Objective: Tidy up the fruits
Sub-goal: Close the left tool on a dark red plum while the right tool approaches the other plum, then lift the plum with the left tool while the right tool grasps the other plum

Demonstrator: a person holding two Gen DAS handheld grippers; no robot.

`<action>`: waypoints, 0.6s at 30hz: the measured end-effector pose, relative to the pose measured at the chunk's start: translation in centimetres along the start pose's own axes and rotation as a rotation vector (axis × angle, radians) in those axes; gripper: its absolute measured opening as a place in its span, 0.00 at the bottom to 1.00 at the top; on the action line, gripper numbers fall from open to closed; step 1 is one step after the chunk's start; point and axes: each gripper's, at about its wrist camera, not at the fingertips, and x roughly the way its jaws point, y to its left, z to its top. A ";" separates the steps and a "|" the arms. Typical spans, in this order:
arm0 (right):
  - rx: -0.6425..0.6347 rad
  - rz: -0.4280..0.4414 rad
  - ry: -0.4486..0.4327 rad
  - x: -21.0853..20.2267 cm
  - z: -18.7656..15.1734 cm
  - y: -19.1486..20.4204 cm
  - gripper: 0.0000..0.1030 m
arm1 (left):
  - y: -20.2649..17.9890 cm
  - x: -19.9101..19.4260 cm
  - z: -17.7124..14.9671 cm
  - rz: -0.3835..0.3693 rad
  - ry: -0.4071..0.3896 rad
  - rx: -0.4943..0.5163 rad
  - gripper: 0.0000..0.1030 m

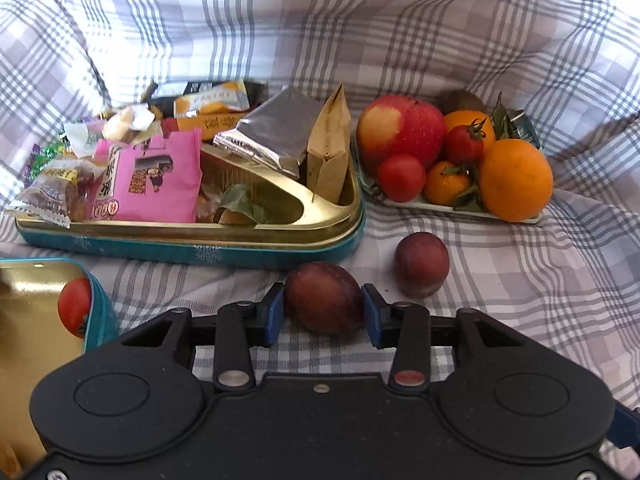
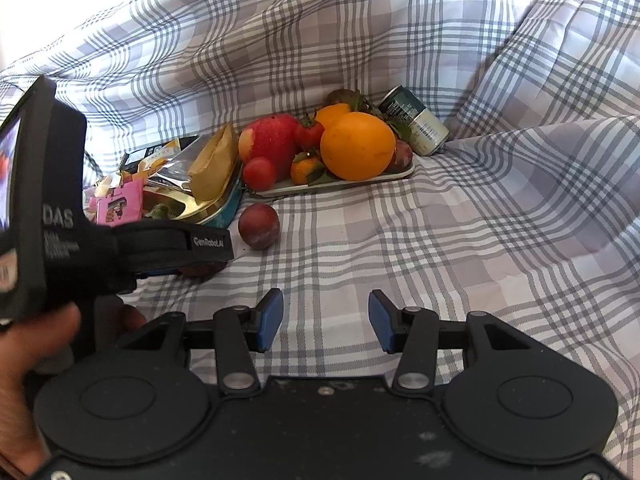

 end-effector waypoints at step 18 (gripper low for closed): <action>-0.097 0.044 -0.040 0.9 2.7 0.7 0.49 | 2.1 -1.6 -2.1 -0.020 -0.071 -0.021 0.47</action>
